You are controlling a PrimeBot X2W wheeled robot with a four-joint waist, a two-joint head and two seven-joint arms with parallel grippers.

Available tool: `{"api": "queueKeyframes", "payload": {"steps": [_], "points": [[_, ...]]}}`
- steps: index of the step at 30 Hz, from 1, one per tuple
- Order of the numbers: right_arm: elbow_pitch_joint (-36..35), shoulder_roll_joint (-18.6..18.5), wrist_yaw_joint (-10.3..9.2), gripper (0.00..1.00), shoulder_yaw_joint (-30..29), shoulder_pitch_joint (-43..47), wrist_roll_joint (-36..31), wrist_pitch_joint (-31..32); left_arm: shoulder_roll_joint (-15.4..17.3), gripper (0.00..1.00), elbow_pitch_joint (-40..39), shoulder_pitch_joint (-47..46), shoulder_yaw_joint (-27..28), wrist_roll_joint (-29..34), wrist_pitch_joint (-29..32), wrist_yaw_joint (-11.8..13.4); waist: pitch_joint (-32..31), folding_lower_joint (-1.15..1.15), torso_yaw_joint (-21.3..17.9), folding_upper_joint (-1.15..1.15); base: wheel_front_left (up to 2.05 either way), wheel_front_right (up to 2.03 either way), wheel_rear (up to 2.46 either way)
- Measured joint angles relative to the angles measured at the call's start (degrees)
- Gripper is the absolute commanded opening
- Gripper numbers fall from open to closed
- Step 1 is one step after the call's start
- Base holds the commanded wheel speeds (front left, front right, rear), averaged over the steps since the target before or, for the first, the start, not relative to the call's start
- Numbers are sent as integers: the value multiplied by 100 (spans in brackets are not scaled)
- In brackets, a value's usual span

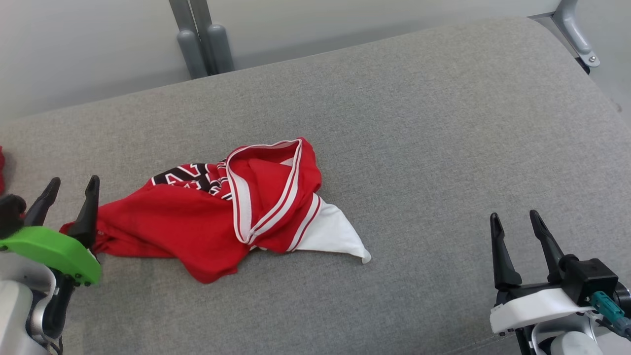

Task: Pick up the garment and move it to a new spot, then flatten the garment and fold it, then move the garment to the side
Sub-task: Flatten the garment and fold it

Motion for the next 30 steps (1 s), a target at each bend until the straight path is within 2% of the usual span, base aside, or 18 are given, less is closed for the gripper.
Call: {"api": "queueKeyframes", "payload": {"steps": [3, 7, 9, 10, 11, 13, 18, 21, 23, 30], "points": [[-59, 0, 0, 100, -52, 38, -8, -1, -90, 100, -331, 488, 174, 85, -568, 427, -82, 0, -9, 0, 0, 0, 0], [-175, 0, 0, 100, -162, 216, -32, 0, -465, 100, -1285, 1517, 458, 166, -981, 1080, -225, 0, 13, 0, 0, 0, 0], [-256, -1, -1, 100, -224, 289, -56, 0, -821, 100, -1811, 2021, 557, 403, -1032, 1337, -280, 0, 68, 0, 0, 0, 0], [-293, 0, 0, 100, -247, 314, -69, -1, -1054, 100, -2016, 2205, 655, 427, -1038, 1355, -296, 0, 99, 0, 0, 0, 0], [-335, 2, 0, 100, -275, 342, -82, 0, -1392, 100, -2220, 2390, 791, 483, -1050, 1357, -313, 0, 145, 0, 0, 0, 0], [-371, -4, -1, 100, -260, 390, -109, 0, -1736, 100, -2404, 2684, 866, 1087, -1053, 1301, -343, 0, 240, 0, 0, 0, 0], [-443, 4, 0, 100, -274, 486, -157, -1, -2759, 100, -2644, 3194, 1608, 2256, -1065, 858, -454, 0, 485, 0, 0, 0, 0], [-435, 4, 0, 100, -255, 515, -156, 0, -2949, 100, -2608, 3476, 1902, 2811, -1063, 600, -534, 0, 603, 0, 0, 0, 0], [-413, 4, 0, 100, -194, 557, -157, 0, -3006, 100, -2558, 3601, 2014, 2947, -1063, 446, -592, 0, 666, 0, 0, 0, 0], [-345, 5, 0, 100, -76, 622, -227, 0, -3015, 100, -2559, 3652, 2056, 2854, -1063, 389, -678, 0, 796, 0, 0, 0, 0]]}}
